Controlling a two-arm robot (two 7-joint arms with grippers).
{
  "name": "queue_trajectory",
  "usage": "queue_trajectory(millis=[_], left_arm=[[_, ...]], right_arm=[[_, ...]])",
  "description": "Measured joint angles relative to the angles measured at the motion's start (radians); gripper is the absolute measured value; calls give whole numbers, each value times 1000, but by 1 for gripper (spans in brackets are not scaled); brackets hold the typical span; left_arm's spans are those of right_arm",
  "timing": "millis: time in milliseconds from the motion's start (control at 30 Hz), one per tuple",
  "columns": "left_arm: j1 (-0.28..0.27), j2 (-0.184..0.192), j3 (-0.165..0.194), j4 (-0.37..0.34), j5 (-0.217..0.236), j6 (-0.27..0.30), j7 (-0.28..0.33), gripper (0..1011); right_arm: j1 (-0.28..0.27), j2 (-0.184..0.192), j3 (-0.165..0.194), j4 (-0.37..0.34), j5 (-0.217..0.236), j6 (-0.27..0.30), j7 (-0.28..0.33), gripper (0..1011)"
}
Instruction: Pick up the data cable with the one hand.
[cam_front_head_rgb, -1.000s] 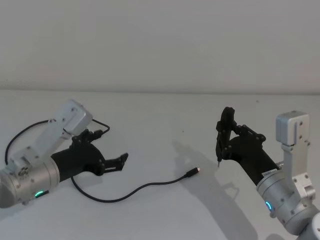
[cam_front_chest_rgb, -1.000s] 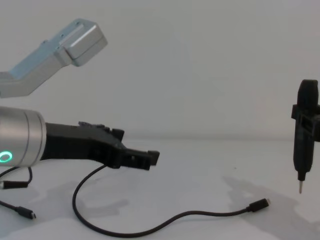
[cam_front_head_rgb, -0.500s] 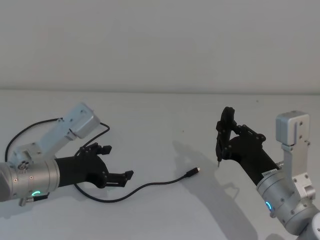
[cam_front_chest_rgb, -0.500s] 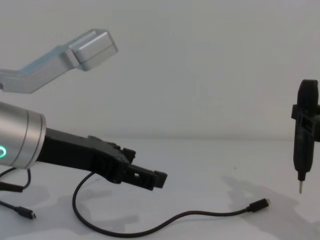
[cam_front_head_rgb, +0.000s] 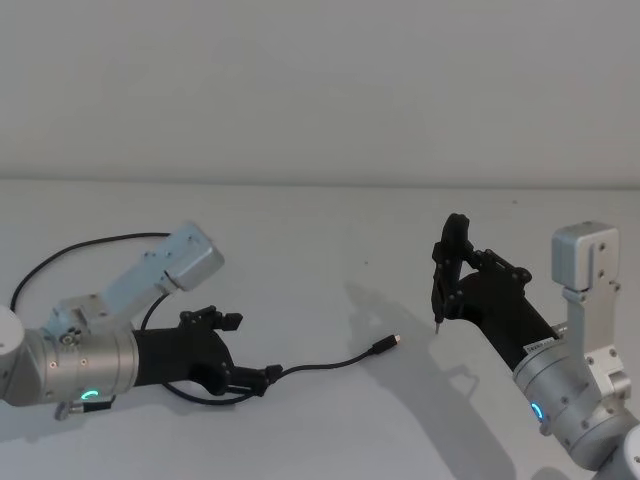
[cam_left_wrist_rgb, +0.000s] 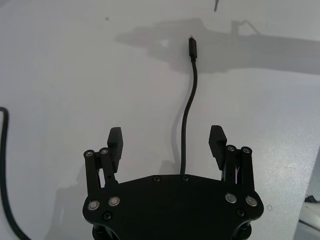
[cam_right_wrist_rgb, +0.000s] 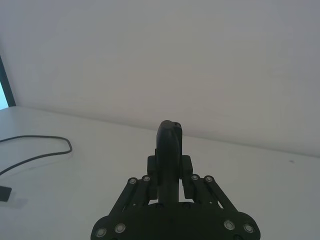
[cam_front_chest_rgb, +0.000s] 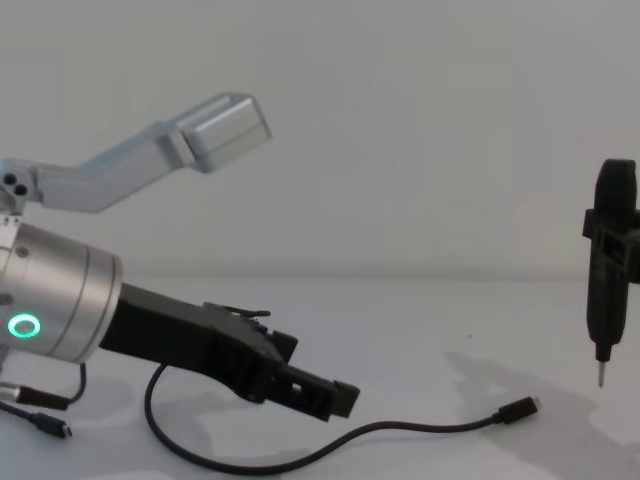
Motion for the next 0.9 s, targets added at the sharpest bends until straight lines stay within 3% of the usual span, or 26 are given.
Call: queue_trajectory(millis=[467, 900], left_arm=[[-43, -20, 66, 64, 43, -35, -21, 1002], [-74, -54, 103, 123, 64, -56, -29, 1001]], right_arm=[[0, 0, 0, 0, 0, 0, 0, 275], [0, 0, 0, 0, 0, 0, 0, 274]])
